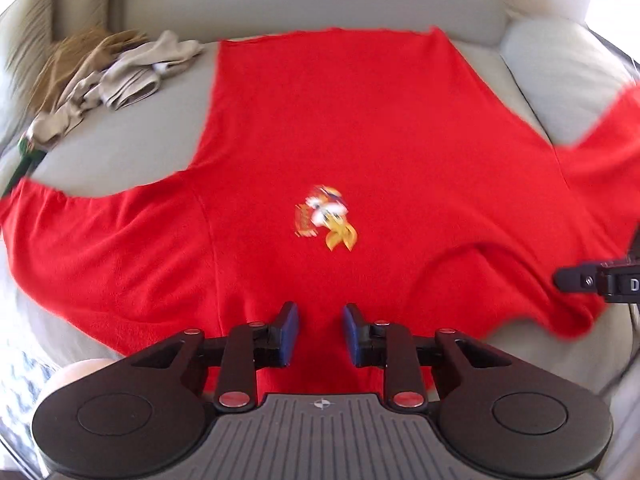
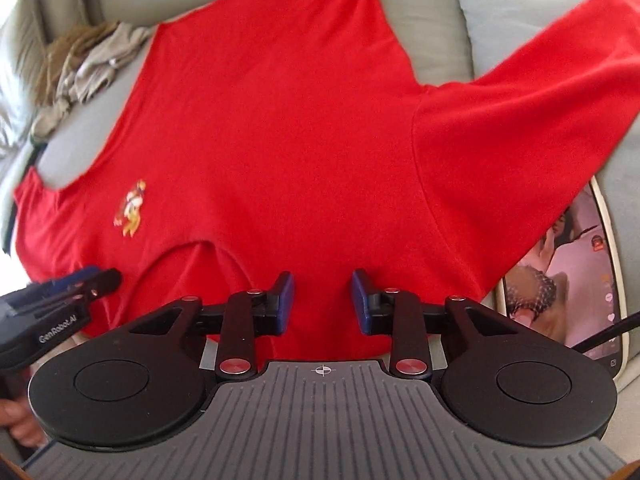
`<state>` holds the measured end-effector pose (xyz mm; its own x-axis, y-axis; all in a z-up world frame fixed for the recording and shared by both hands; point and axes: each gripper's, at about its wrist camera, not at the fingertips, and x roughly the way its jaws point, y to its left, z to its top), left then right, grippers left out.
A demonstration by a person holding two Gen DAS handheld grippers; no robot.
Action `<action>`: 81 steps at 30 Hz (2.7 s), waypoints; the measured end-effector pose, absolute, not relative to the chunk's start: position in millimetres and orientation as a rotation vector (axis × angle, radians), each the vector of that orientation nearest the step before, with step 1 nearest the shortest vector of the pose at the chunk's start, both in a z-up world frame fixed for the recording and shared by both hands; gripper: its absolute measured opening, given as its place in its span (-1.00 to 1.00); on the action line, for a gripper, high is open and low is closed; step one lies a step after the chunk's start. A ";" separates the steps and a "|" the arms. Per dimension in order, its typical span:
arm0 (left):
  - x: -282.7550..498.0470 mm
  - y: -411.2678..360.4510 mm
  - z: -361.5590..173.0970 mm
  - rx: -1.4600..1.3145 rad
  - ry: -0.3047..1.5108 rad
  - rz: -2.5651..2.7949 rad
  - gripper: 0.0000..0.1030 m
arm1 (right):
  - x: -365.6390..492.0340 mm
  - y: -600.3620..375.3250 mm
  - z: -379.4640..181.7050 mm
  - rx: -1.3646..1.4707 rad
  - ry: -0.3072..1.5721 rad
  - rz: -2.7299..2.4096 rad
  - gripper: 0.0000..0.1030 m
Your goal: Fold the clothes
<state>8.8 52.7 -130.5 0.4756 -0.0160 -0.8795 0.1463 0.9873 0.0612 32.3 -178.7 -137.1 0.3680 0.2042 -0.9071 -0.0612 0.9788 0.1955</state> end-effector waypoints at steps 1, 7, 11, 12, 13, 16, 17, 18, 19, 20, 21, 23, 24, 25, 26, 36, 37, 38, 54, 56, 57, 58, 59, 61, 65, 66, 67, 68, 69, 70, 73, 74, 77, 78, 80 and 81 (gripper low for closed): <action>3.5 49.5 -129.8 0.149 1.089 -0.117 -0.53 | 26.5 -173.6 -136.3 0.093 1.192 0.178 -0.34; -25.6 48.8 -118.5 0.164 1.064 -0.124 -0.57 | -9.0 -170.4 -112.1 0.031 1.228 0.135 -0.33; -16.2 47.8 -107.8 0.110 0.968 -0.113 -0.43 | -19.1 -155.1 -94.0 0.017 1.109 0.208 -0.33; -12.6 46.2 -111.0 0.112 0.969 -0.112 -0.43 | -16.9 -147.9 -94.1 0.011 1.100 0.232 -0.33; -9.2 43.9 -116.9 0.127 0.979 -0.110 -0.42 | -14.2 -141.6 -97.3 0.000 1.102 0.247 -0.33; -4.8 39.0 -136.2 0.182 1.028 -0.102 -0.32 | -6.5 -129.4 -116.6 -0.034 1.142 0.257 -0.29; -9.1 39.1 -137.7 0.196 1.030 -0.107 -0.31 | -5.8 -129.6 -124.6 -0.035 1.158 0.260 -0.25; -12.8 38.8 -136.3 0.211 1.035 -0.115 -0.31 | -8.1 -132.7 -126.6 -0.025 1.154 0.269 -0.25; -15.6 39.2 -134.7 0.221 1.052 -0.122 -0.31 | -10.6 -136.2 -125.3 -0.014 1.157 0.277 -0.20; -17.5 40.5 -132.3 0.217 1.074 -0.125 -0.31 | -12.6 -140.2 -124.6 0.002 1.181 0.281 -0.17; -19.8 42.1 -129.1 0.206 1.087 -0.125 -0.31 | -15.1 -145.0 -123.6 0.026 1.209 0.281 -0.17; -24.2 44.6 -119.5 0.186 1.085 -0.117 -0.25 | -21.0 -155.3 -120.9 0.082 1.253 0.282 -0.16; -25.5 45.3 -114.2 0.182 1.073 -0.111 -0.22 | -25.5 -160.7 -116.9 0.121 1.246 0.285 -0.16; -26.0 45.9 -108.4 0.178 1.058 -0.107 -0.21 | -29.4 -165.5 -110.2 0.152 1.226 0.293 -0.10; -26.3 46.5 -102.0 0.173 1.043 -0.104 -0.20 | -33.3 -170.8 -101.9 0.181 1.200 0.302 0.06; -20.2 45.0 -31.5 0.041 0.881 -0.160 -0.04 | -40.7 -285.4 -5.7 0.537 0.918 0.178 0.44; -18.3 42.7 -26.9 0.021 0.877 -0.168 -0.01 | -41.4 -297.9 1.7 0.554 0.892 0.153 0.47; -15.6 40.4 -23.9 0.000 0.877 -0.179 0.01 | -42.3 -309.2 7.8 0.566 0.869 0.129 0.48; 28.5 -75.0 -21.0 0.036 0.953 -0.342 0.31 | -11.4 -423.1 19.7 0.563 0.840 -0.195 0.49; 36.3 -88.9 -24.1 0.028 0.965 -0.365 0.32 | -2.4 -438.1 20.9 0.546 0.836 -0.217 0.52; 39.6 -95.5 -26.1 0.030 0.969 -0.373 0.32 | 4.2 -446.9 19.8 0.540 0.835 -0.224 0.54; 42.7 -102.3 -28.5 0.034 0.973 -0.381 0.32 | 11.6 -457.1 17.1 0.540 0.833 -0.233 0.58; 45.5 -108.4 -30.9 0.036 0.977 -0.390 0.32 | 19.1 -467.8 12.9 0.552 0.826 -0.239 0.61; 51.0 -119.1 -36.5 0.037 0.991 -0.412 0.32 | 35.9 -494.1 -2.0 0.624 0.796 -0.223 0.60; 62.2 -130.7 -49.5 0.020 1.034 -0.428 0.32 | 72.6 -542.5 -40.4 0.774 0.718 -0.196 -0.07; 65.1 -131.8 -52.5 0.015 1.044 -0.424 0.31 | 83.2 -552.5 -51.4 0.801 0.704 -0.205 -0.15; 68.1 -132.8 -55.3 0.009 1.054 -0.418 0.30 | 93.5 -560.8 -62.1 0.822 0.693 -0.225 -0.26; 70.6 -133.5 -57.9 0.003 1.064 -0.415 0.30 | 103.5 -568.6 -72.6 0.843 0.683 -0.245 -0.29; 72.8 -134.2 -60.3 -0.001 1.072 -0.414 0.29 | 113.3 -576.7 -83.3 0.870 0.673 -0.262 -0.29; 74.8 -134.9 -62.5 -0.003 1.077 -0.413 0.29 | 121.2 -584.0 -92.7 0.904 0.659 -0.272 -0.29; 80.6 -137.7 -67.5 0.002 1.088 -0.408 0.28 | 138.4 -602.8 -114.9 1.022 0.617 -0.294 -0.28; 82.3 -138.8 -68.8 0.005 1.088 -0.408 0.28 | 143.6 -608.1 -120.5 1.057 0.609 -0.298 -0.24; 86.6 -141.3 -71.7 0.011 1.090 -0.403 0.28 | 156.6 -617.2 -130.1 1.080 0.587 -0.333 -0.22; 87.3 -141.9 -72.5 0.012 1.091 -0.404 0.28 | 160.4 -619.0 -131.9 1.075 0.578 -0.345 -0.22; 88.0 -142.3 -73.6 0.012 1.093 -0.405 0.28 | 168.5 -622.3 -135.4 1.061 0.555 -0.340 -0.23; 88.1 -142.2 -73.9 0.010 1.093 -0.405 0.28 | 172.9 -624.1 -137.4 1.052 0.547 -0.329 -0.24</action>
